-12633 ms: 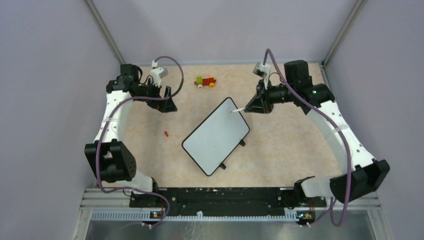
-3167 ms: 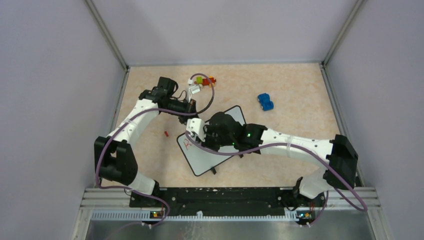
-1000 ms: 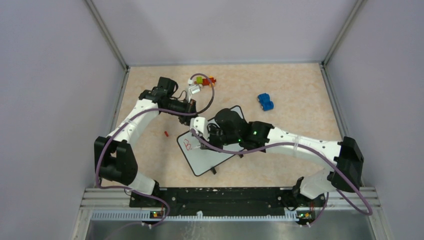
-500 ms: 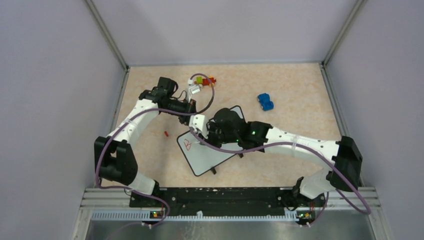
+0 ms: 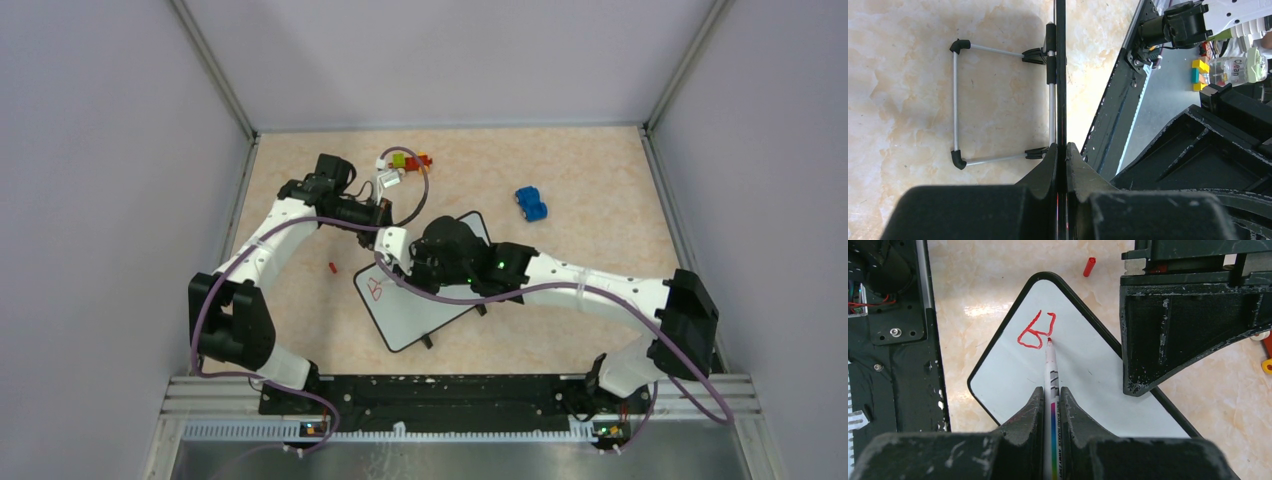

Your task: Write a sentence on the whiteboard

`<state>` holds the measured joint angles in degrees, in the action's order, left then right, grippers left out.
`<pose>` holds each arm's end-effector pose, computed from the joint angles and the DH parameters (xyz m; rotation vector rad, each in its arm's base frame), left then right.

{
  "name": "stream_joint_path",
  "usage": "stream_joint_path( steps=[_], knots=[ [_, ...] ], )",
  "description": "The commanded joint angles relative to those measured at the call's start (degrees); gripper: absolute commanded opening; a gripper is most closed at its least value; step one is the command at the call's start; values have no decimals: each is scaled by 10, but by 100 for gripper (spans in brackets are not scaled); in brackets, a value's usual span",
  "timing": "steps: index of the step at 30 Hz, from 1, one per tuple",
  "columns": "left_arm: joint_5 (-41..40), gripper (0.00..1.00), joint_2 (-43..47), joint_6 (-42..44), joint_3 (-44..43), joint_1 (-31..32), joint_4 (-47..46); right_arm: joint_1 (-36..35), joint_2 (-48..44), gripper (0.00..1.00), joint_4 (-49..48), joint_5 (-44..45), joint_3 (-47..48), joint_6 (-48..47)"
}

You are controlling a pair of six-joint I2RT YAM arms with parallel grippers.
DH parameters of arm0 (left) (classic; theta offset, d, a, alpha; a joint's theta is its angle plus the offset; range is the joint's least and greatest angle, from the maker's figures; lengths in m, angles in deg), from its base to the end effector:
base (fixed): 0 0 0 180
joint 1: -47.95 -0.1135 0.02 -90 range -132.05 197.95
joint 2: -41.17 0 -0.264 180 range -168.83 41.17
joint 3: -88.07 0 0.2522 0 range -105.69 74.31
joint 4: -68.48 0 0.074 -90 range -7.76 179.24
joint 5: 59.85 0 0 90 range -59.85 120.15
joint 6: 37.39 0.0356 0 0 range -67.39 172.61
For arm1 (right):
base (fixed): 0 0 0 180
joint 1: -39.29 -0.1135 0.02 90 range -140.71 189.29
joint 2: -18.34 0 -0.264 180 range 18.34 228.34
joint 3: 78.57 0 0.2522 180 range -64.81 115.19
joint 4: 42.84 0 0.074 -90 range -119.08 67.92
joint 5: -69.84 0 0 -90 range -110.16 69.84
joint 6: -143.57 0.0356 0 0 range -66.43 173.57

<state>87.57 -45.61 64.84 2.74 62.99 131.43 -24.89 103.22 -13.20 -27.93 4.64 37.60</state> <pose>0.2796 -0.1062 0.2867 0.8607 2.2744 -1.3348 0.1446 0.3099 0.3123 -1.4656 1.6128 0.6350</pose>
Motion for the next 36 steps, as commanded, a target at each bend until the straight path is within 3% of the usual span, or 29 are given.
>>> stream_joint_path(
  steps=[1, 36],
  knots=[
    [18, 0, 9, 11, 4, 3, 7, 7, 1, 0, -14, 16, 23, 10],
    [17, 0, 4, 10, 0, 3, 8, -2, -17, 0, -4, 1, -17, 13]
  ],
)
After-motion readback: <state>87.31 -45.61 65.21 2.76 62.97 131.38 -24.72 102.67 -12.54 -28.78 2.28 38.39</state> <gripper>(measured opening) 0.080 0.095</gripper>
